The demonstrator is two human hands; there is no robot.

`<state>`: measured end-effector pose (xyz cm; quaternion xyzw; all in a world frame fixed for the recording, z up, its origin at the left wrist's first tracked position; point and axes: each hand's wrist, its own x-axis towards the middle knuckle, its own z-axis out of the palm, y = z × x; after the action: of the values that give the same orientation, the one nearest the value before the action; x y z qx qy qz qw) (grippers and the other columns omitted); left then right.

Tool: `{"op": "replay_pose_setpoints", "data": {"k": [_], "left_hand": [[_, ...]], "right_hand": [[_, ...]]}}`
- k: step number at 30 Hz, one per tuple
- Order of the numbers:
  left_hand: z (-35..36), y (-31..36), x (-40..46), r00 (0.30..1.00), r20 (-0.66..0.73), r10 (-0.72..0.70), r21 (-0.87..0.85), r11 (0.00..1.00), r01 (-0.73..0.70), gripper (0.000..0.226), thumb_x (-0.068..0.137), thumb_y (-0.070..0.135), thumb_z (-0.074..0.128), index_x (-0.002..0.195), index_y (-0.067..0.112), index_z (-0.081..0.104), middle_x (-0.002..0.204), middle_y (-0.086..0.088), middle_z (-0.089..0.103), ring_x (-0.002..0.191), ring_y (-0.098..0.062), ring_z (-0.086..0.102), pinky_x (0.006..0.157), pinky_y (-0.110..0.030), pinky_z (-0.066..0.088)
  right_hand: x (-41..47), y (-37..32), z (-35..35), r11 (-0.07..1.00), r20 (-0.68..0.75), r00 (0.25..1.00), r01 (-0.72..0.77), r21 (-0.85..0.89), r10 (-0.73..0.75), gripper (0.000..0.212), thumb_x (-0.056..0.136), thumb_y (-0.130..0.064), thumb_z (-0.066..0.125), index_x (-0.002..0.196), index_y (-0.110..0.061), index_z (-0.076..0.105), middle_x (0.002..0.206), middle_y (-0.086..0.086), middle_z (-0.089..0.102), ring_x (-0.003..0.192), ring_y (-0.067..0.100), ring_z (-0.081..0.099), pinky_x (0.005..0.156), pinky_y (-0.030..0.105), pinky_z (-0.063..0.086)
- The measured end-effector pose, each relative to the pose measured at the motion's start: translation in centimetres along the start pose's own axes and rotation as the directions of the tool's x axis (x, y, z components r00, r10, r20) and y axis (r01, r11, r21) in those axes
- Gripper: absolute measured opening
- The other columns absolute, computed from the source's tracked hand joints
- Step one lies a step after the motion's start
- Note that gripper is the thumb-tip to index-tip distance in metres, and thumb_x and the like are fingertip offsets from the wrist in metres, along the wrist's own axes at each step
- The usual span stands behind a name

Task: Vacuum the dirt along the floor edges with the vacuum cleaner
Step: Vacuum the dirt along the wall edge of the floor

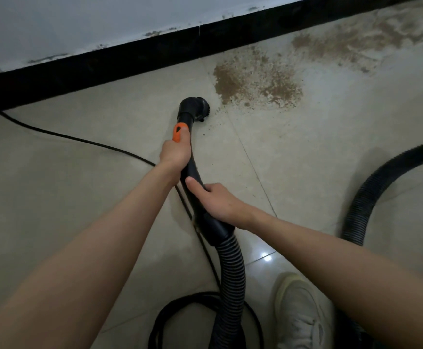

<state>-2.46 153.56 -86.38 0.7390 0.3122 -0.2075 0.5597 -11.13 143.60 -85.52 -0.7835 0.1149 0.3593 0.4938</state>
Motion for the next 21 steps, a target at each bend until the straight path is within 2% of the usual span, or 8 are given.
{"op": "replay_pose_setpoints", "data": {"k": [6,10,13,14,16,18,19,21], "left_hand": [[1.0,1.5,1.3,0.998,0.044,0.038,0.092,0.995,-0.042,0.065,0.092,0.058,0.037,0.121,0.001,0.049,0.116,-0.019,0.061,0.104,-0.036,0.061,0.094,-0.046,0.05],[1.6,0.8,0.9,0.998,0.058,0.036,0.102,0.994,-0.042,0.063,0.092,0.058,0.038,0.117,0.002,0.051,0.111,-0.018,0.062,0.099,-0.034,0.062,0.089,-0.043,0.052],[1.9,0.2,0.2,0.998,0.061,0.028,0.102,0.994,-0.034,0.063,0.091,0.058,0.04,0.118,0.002,0.052,0.112,-0.019,0.063,0.1,-0.035,0.062,0.09,-0.045,0.052],[1.8,0.1,-0.1,0.998,0.061,0.022,0.1,0.995,-0.028,0.064,0.09,0.059,0.04,0.118,0.002,0.052,0.112,-0.019,0.063,0.1,-0.036,0.062,0.091,-0.046,0.052],[1.4,-0.3,-0.6,0.999,0.053,0.011,0.085,0.996,-0.016,0.066,0.089,0.06,0.041,0.117,0.001,0.053,0.109,-0.019,0.063,0.098,-0.036,0.063,0.091,-0.048,0.052],[0.5,-0.8,-0.9,0.999,0.03,0.012,0.048,0.999,-0.014,0.069,0.088,0.06,0.043,0.117,-0.002,0.053,0.103,-0.019,0.062,0.094,-0.035,0.063,0.091,-0.05,0.051],[0.0,-1.2,-1.0,1.0,0.019,0.012,0.024,1.0,-0.013,0.069,0.088,0.059,0.044,0.117,-0.003,0.052,0.102,-0.021,0.062,0.094,-0.035,0.063,0.091,-0.051,0.051],[-1.0,-1.8,-1.1,1.0,0.008,0.006,-0.007,1.0,-0.006,0.066,0.089,0.059,0.046,0.113,-0.002,0.052,0.098,-0.022,0.062,0.088,-0.036,0.064,0.089,-0.049,0.053]], "right_hand": [[1.2,-0.1,-0.3,0.994,-0.061,0.998,-0.012,0.11,0.019,0.055,0.093,-0.064,0.042,0.07,-0.017,0.058,0.071,-0.001,0.062,0.064,0.012,0.06,0.06,0.024,0.047],[0.5,0.6,-0.2,0.994,-0.066,0.997,-0.024,0.107,0.031,0.055,0.094,-0.064,0.041,0.07,-0.016,0.055,0.07,-0.001,0.06,0.063,0.012,0.059,0.057,0.023,0.044],[-0.7,1.0,0.0,0.991,-0.074,0.996,-0.033,0.13,0.043,0.054,0.095,-0.062,0.041,0.07,-0.016,0.054,0.071,0.0,0.061,0.064,0.012,0.059,0.055,0.016,0.045],[-1.1,1.0,0.1,0.988,-0.064,0.997,-0.035,0.153,0.045,0.054,0.095,-0.061,0.041,0.072,-0.015,0.055,0.075,0.005,0.065,0.068,0.017,0.063,0.061,0.017,0.05],[-1.9,0.8,0.4,0.978,-0.024,0.999,-0.035,0.205,0.041,0.057,0.095,-0.06,0.041,0.081,-0.008,0.059,0.089,0.02,0.071,0.081,0.034,0.068,0.08,0.036,0.057],[-2.6,0.2,1.0,0.978,-0.001,0.999,-0.033,0.206,0.034,0.059,0.095,-0.06,0.042,0.088,-0.005,0.061,0.094,0.027,0.07,0.086,0.041,0.068,0.085,0.049,0.056],[-2.8,0.1,1.4,0.981,0.006,1.0,-0.028,0.193,0.027,0.06,0.095,-0.06,0.042,0.088,-0.004,0.061,0.094,0.026,0.07,0.086,0.041,0.068,0.084,0.05,0.056],[-3.1,-0.2,2.2,0.987,0.008,1.0,-0.014,0.157,0.013,0.058,0.095,-0.061,0.041,0.078,-0.008,0.059,0.088,0.019,0.07,0.083,0.036,0.068,0.079,0.042,0.056]]}}
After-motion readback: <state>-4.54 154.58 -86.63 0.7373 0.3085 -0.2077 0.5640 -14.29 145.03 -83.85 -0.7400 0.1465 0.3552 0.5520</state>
